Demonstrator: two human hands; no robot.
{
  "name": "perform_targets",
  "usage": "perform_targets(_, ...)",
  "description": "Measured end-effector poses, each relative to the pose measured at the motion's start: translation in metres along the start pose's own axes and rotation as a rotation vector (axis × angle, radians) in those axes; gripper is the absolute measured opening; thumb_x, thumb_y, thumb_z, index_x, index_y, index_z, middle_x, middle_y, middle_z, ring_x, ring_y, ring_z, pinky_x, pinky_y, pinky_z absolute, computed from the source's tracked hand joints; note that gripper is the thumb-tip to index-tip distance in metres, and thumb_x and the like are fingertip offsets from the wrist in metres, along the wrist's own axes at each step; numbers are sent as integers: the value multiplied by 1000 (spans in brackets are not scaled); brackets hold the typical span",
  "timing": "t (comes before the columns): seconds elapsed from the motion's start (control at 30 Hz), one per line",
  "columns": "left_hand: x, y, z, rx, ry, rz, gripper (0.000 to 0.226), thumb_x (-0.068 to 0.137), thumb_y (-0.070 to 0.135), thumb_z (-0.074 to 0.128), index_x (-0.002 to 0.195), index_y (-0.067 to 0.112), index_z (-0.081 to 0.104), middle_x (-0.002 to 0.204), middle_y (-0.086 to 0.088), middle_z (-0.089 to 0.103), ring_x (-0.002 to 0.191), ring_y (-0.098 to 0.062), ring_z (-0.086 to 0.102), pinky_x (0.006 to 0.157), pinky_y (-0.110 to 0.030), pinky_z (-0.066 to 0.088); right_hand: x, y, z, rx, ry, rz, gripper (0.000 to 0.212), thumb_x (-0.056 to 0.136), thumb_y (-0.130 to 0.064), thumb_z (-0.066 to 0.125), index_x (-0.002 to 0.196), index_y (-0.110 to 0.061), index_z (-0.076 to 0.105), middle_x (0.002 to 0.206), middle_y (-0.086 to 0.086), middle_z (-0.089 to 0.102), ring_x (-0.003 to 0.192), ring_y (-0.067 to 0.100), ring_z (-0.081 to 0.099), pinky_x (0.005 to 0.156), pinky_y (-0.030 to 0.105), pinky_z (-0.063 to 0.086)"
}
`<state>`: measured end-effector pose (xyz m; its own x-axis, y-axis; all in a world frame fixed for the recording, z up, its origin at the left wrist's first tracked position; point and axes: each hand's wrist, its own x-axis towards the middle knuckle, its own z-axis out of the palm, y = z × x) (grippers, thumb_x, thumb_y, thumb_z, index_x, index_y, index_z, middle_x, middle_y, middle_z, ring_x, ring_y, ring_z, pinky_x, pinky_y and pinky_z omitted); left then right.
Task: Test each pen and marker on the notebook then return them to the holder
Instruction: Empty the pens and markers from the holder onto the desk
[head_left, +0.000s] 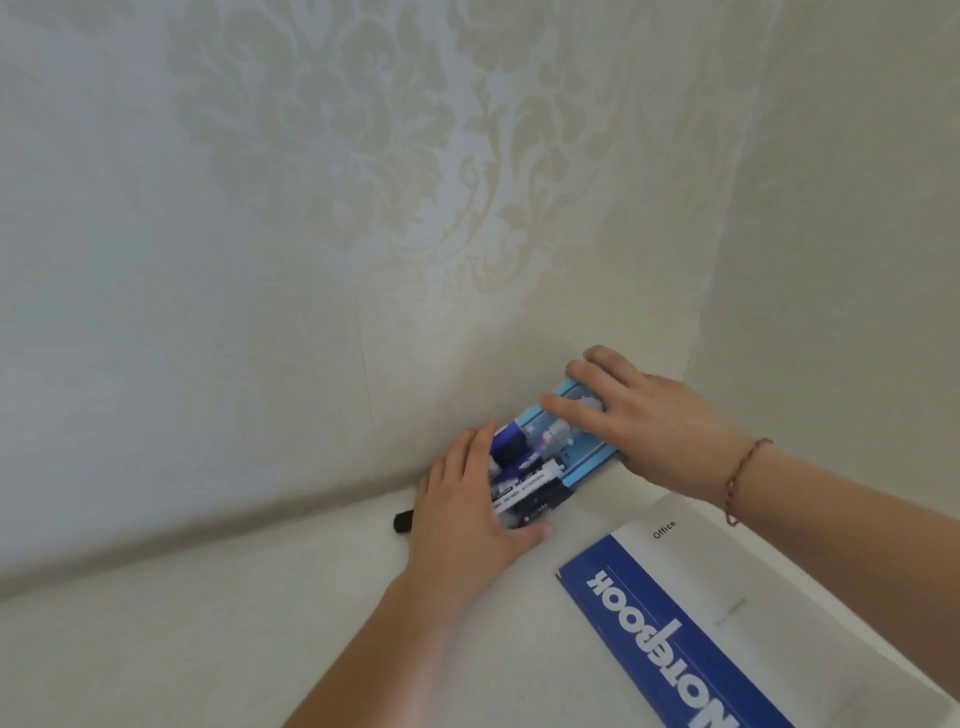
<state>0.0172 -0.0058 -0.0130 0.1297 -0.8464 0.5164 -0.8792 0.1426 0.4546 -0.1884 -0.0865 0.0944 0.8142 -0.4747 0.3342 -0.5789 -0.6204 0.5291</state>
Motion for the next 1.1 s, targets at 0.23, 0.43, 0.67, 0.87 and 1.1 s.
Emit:
perform_targets(0.23,-1,-1,2,0,-6,19,115,55,81,64,148,35,16,143,16,37,131,-7,39,110,-37,37,-9,9,4,55,-15,77,96,55,-16,86,138,-26,38,135,11,42,126,33,38,46,31,54)
perform_targets(0.43,0,-3,2,94,-101,6,128,47,88,62,150,37,7,148,16,34,135,-8,34,116,-43,25,-22,24,8,28,14,96,100,48,-8,87,136,-25,41,132,11,40,124,35,41,43,30,51)
perform_targets(0.67,1,-1,-2,168,-178,-10,130,45,94,53,151,39,3,154,14,25,141,-12,23,116,-54,15,-14,54,-7,-119,60,8,97,47,1,82,133,-22,44,129,15,44,121,39,43,49,36,54)
perform_targets(0.87,-4,8,-2,227,-141,99,111,53,95,35,149,42,13,154,18,21,142,-11,21,117,-58,3,-16,73,-8,-119,87,-16,93,50,5,74,134,-22,43,131,16,44,124,40,41,55,41,57)
perform_targets(1.1,2,0,6,114,29,144,83,56,84,50,126,39,56,128,14,55,114,-18,52,102,-42,32,-59,54,30,599,140,692,108,47,-26,94,139,-22,38,128,8,42,114,28,46,97,34,41)
